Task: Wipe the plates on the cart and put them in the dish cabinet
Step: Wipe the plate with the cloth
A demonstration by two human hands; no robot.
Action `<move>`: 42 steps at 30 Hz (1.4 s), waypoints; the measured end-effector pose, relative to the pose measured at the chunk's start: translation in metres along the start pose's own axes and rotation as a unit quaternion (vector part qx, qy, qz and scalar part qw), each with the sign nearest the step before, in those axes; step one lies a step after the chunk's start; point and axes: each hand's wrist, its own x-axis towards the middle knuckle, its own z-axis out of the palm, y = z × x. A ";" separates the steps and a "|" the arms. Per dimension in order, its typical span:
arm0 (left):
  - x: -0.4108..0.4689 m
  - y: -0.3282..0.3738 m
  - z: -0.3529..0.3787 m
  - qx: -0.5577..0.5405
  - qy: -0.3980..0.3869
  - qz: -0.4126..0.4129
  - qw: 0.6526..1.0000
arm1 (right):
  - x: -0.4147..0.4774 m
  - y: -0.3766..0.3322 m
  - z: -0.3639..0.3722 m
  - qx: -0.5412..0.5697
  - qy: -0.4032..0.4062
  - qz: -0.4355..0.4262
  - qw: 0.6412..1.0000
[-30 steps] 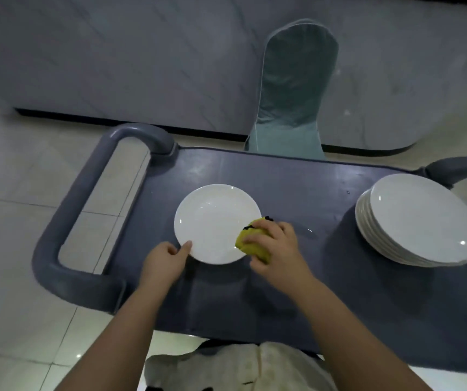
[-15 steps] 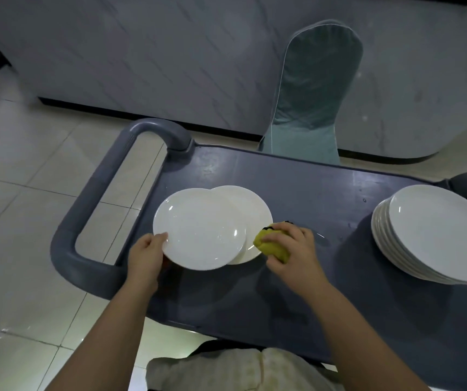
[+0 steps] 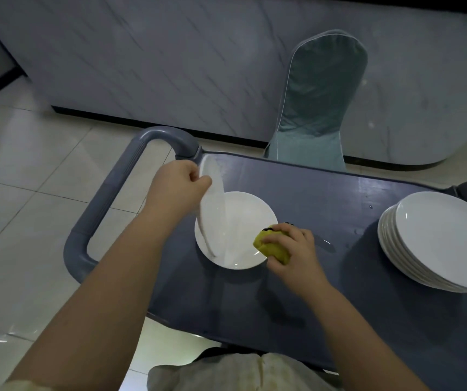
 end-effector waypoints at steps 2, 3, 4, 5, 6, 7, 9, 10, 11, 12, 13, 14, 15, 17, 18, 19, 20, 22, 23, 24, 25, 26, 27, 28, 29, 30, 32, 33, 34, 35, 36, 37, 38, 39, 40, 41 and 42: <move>-0.002 -0.013 -0.009 -0.036 0.002 -0.026 0.999 | 0.000 0.000 -0.002 0.002 0.008 0.009 1.000; -0.006 -0.021 -0.014 -0.059 -0.010 -0.048 0.997 | 0.001 0.000 -0.003 0.003 0.014 0.014 1.000; -0.012 -0.030 -0.018 -0.091 -0.026 -0.078 0.992 | 0.001 0.000 -0.004 0.002 0.020 0.020 1.000; -0.018 -0.040 -0.019 -0.133 -0.041 -0.113 0.984 | 0.001 0.000 -0.006 0.003 0.025 0.024 0.999; -0.024 -0.051 -0.018 -0.178 -0.049 -0.150 0.971 | 0.001 0.000 -0.008 0.007 0.027 0.027 0.999; -0.030 -0.062 -0.016 -0.218 -0.051 -0.186 0.957 | 0.001 0.000 -0.010 0.012 0.027 0.028 0.999; -0.042 -0.080 -0.012 -0.291 -0.050 -0.250 0.922 | 0.001 -0.002 -0.013 0.024 0.026 0.028 0.999; -0.047 -0.088 -0.011 -0.336 -0.052 -0.278 0.898 | 0.001 -0.005 -0.016 0.034 0.028 0.032 0.999; -0.053 -0.093 -0.010 -0.388 -0.059 -0.300 0.870 | 0.002 -0.009 -0.018 0.048 0.034 0.035 0.998; -0.058 -0.098 -0.007 -0.435 -0.071 -0.309 0.843 | 0.004 -0.013 -0.021 0.068 0.045 0.037 0.996; -0.063 -0.102 -0.004 -0.475 -0.088 -0.301 0.822 | 0.006 -0.017 -0.025 0.094 0.059 0.040 0.993; -0.067 -0.105 0.002 -0.509 -0.105 -0.288 0.804 | 0.008 -0.021 -0.028 0.123 0.073 0.041 0.989; -0.070 -0.105 0.007 -0.534 -0.127 -0.276 0.789 | 0.011 -0.026 -0.032 0.152 0.089 0.039 0.984; -0.073 -0.098 0.022 -0.568 -0.164 -0.275 0.758 | 0.022 -0.038 -0.035 0.200 0.116 0.032 0.972; -0.075 -0.091 0.030 -0.583 -0.173 -0.281 0.742 | 0.032 -0.045 -0.034 0.218 0.121 0.030 0.968; -0.077 -0.081 0.039 -0.601 -0.177 -0.286 0.725 | 0.045 -0.052 -0.031 0.236 0.116 0.036 0.964; -0.080 -0.069 0.046 -0.615 -0.183 -0.292 0.710 | 0.059 -0.059 -0.026 0.250 0.101 0.050 0.962; -0.082 -0.052 0.061 -0.633 -0.203 -0.287 0.690 | 0.081 -0.070 -0.010 0.209 0.080 0.055 0.973; -0.081 -0.045 0.066 -0.639 -0.208 -0.282 0.685 | 0.086 -0.074 -0.001 0.165 0.079 0.040 0.982; -0.078 -0.040 0.070 -0.643 -0.214 -0.274 0.682 | 0.085 -0.078 0.006 0.131 0.081 0.019 0.988; -0.074 -0.037 0.073 -0.645 -0.221 -0.263 0.683 | 0.079 -0.080 0.009 0.114 0.074 -0.003 0.991; -0.069 -0.036 0.075 -0.645 -0.228 -0.250 0.686 | 0.068 -0.080 0.007 0.107 0.052 -0.025 0.993; -0.064 -0.034 0.076 -0.645 -0.236 -0.236 0.687 | 0.054 -0.077 0.002 0.096 0.024 -0.049 0.994; -0.060 -0.031 0.076 -0.646 -0.247 -0.226 0.686 | 0.040 -0.067 -0.005 0.071 0.001 -0.075 0.995; -0.058 -0.029 0.078 -0.646 -0.261 -0.220 0.683 | 0.026 -0.053 -0.016 0.039 -0.012 -0.098 0.994; -0.056 -0.026 0.081 -0.643 -0.275 -0.215 0.682 | 0.016 -0.037 -0.029 0.017 -0.015 -0.110 0.994; -0.060 -0.017 0.088 -0.623 -0.301 -0.198 0.694 | 0.010 -0.007 -0.055 -0.002 0.010 -0.088 0.996; -0.063 -0.012 0.092 -0.608 -0.312 -0.191 0.705 | 0.016 0.003 -0.066 -0.002 0.038 -0.058 0.998; -0.067 -0.006 0.096 -0.594 -0.320 -0.182 0.715 | 0.026 0.008 -0.072 0.001 0.072 -0.018 0.997; -0.069 -0.001 0.100 -0.585 -0.327 -0.172 0.722 | 0.039 0.007 -0.074 0.001 0.105 0.019 0.994; -0.071 0.003 0.102 -0.584 -0.332 -0.163 0.723 | 0.051 0.000 -0.072 0.001 0.124 0.051 0.991; -0.070 0.006 0.105 -0.586 -0.334 -0.158 0.721 | 0.061 -0.010 -0.066 0.003 0.129 0.065 0.989; -0.066 0.008 0.105 -0.592 -0.334 -0.155 0.717 | 0.066 -0.023 -0.059 0.009 0.122 0.054 0.991; -0.061 0.009 0.106 -0.599 -0.335 -0.151 0.711 | 0.064 -0.033 -0.052 0.014 0.104 0.022 0.994; -0.056 0.009 0.106 -0.606 -0.340 -0.145 0.704 | 0.055 -0.040 -0.048 0.015 0.074 -0.018 0.997; -0.051 0.007 0.106 -0.610 -0.346 -0.140 0.698 | 0.041 -0.040 -0.046 0.011 0.041 -0.056 0.998; -0.049 0.006 0.108 -0.612 -0.351 -0.142 0.695 | 0.024 -0.033 -0.048 0.009 0.015 -0.083 0.996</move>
